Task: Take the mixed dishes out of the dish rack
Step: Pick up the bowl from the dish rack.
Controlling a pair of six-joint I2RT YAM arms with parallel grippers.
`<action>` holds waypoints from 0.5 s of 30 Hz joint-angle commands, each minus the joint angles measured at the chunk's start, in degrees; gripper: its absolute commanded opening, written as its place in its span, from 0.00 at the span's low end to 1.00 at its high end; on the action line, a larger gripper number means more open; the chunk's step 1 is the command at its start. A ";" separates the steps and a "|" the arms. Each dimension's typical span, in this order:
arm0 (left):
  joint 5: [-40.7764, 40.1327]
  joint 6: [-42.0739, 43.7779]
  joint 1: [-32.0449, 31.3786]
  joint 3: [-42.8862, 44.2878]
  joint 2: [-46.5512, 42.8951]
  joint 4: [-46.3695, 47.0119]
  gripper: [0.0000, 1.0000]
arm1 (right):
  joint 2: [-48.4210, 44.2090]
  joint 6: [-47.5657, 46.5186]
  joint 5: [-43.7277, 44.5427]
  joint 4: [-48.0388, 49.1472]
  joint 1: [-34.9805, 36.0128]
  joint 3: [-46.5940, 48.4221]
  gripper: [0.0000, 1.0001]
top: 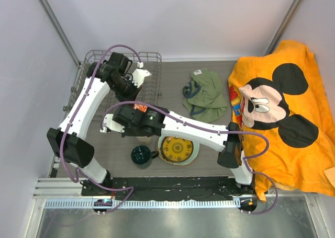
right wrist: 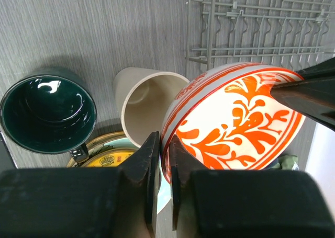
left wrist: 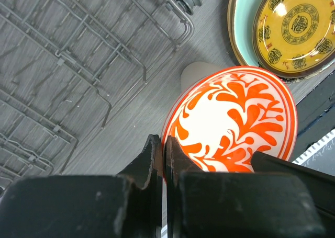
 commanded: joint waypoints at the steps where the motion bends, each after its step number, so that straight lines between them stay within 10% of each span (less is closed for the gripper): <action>1: 1.17 2.49 0.06 4.21 -1.32 -10.10 0.00 | -1.48 -0.72 3.92 0.98 -0.31 2.15 0.19; 15: 4.08 2.67 0.59 7.82 0.35 -11.16 0.00 | -3.24 -0.54 4.62 1.77 -0.31 -0.49 0.49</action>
